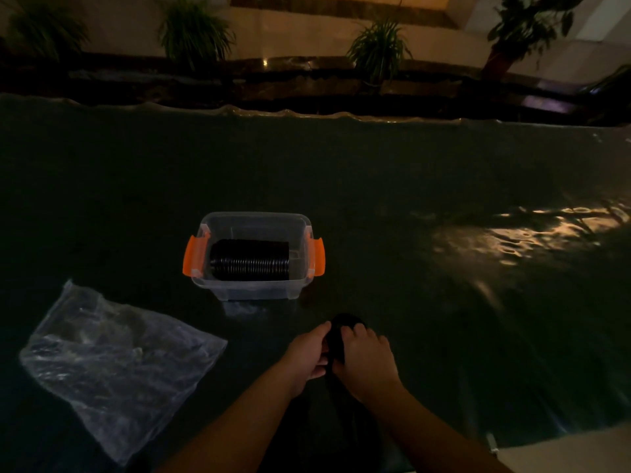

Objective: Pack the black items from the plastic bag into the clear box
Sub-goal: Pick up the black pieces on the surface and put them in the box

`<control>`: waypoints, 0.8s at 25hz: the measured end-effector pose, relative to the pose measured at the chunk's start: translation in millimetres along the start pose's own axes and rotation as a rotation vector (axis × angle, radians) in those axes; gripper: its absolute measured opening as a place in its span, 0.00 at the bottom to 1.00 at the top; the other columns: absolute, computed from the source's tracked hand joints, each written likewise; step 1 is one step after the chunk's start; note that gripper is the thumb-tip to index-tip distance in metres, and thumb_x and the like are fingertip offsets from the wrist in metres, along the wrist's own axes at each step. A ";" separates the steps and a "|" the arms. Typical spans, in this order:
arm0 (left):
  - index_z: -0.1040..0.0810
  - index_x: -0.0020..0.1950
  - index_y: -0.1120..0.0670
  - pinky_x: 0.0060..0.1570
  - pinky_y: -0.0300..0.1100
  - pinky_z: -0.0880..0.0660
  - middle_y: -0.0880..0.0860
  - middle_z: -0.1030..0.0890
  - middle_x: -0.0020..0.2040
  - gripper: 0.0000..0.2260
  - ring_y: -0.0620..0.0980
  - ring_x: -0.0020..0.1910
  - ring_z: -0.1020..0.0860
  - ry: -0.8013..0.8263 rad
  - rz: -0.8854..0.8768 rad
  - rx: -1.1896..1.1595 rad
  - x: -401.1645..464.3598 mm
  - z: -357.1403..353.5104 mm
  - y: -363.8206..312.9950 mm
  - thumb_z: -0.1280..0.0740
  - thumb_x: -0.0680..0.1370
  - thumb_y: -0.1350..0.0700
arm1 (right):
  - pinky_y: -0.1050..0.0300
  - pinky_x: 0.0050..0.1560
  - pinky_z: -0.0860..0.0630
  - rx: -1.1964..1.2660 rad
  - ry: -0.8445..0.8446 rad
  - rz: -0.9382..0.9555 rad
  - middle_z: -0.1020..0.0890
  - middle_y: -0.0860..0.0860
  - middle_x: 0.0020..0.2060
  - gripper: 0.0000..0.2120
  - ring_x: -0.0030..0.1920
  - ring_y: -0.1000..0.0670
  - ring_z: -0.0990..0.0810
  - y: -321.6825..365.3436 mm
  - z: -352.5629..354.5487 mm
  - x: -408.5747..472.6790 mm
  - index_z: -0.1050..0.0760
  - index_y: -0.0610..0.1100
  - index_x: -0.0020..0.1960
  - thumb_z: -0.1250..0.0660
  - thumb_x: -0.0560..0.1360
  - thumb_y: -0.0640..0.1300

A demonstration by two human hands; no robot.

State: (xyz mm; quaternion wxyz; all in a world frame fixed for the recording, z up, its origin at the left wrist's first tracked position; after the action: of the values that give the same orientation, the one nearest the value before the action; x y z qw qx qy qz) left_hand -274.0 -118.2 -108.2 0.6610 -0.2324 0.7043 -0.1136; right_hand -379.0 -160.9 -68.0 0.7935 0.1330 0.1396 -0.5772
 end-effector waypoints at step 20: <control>0.32 0.74 0.49 0.67 0.58 0.31 0.54 0.28 0.71 0.33 0.55 0.69 0.30 -0.370 -0.924 1.647 -38.6 72.8 -224.6 0.34 0.73 0.34 | 0.72 0.39 0.29 0.876 -0.458 -0.092 0.26 0.68 0.44 0.30 0.41 0.69 0.25 65.5 201.9 27.5 0.35 0.54 0.73 0.26 0.76 0.45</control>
State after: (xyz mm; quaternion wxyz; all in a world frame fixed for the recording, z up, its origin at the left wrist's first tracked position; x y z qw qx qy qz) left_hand -161.9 -283.6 23.4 0.6074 0.0359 0.1270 -0.7834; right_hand -294.8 -240.7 111.8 0.6470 0.3172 -0.2883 -0.6306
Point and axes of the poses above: each hand's wrist, its own x-axis towards the middle knuckle, its own z-axis out of the back of the hand, y = z × x, the point moved 9 cm from there along x, towards the middle knuckle
